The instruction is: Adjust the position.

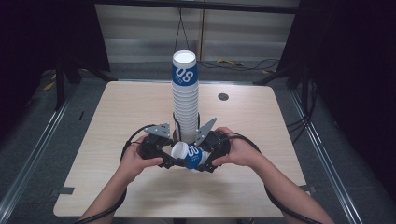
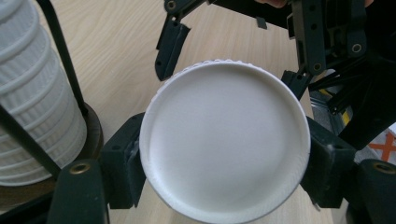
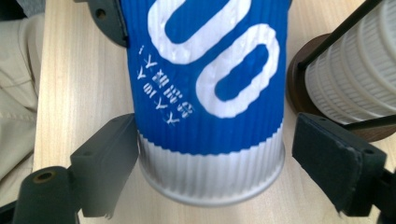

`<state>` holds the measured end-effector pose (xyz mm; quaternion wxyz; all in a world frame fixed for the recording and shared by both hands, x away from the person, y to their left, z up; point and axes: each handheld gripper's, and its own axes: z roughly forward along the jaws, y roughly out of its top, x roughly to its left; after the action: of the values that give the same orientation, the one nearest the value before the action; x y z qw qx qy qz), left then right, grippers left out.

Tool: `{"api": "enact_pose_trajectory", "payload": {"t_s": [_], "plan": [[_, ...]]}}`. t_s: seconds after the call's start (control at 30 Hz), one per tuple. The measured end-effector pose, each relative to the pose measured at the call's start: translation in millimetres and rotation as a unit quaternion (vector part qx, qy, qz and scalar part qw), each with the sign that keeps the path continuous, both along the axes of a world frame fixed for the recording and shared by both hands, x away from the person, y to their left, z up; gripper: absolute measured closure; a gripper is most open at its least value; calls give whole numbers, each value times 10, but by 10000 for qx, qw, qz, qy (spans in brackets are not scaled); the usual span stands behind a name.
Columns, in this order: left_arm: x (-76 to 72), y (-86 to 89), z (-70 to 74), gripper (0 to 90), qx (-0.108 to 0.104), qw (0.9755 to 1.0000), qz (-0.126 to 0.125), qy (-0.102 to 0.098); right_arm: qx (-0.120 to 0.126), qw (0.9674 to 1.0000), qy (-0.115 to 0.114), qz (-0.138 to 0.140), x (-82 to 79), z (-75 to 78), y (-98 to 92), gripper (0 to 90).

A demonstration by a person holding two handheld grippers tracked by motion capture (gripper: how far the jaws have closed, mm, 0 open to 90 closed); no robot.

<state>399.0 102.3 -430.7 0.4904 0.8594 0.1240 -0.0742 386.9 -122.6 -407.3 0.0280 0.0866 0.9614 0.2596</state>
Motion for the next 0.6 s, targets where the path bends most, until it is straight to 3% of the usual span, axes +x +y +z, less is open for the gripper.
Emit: {"api": "enact_pose_trajectory", "payload": {"t_s": [0.17,0.3,0.33,0.6], "plan": [[14,30,-10,279,-16,10000,38,49,185,9997,16,-153,-6,9,-58,139],[12,49,10,280,31,10000,87,-21,408,9988,-1,-266,-11,1,-106,139],[12,62,18,280,16,9999,103,-23,535,9981,11,-315,-13,-8,-133,139],[31,125,15,279,18,9997,229,-5,867,9948,-12,-527,-7,-68,-231,138]]}}
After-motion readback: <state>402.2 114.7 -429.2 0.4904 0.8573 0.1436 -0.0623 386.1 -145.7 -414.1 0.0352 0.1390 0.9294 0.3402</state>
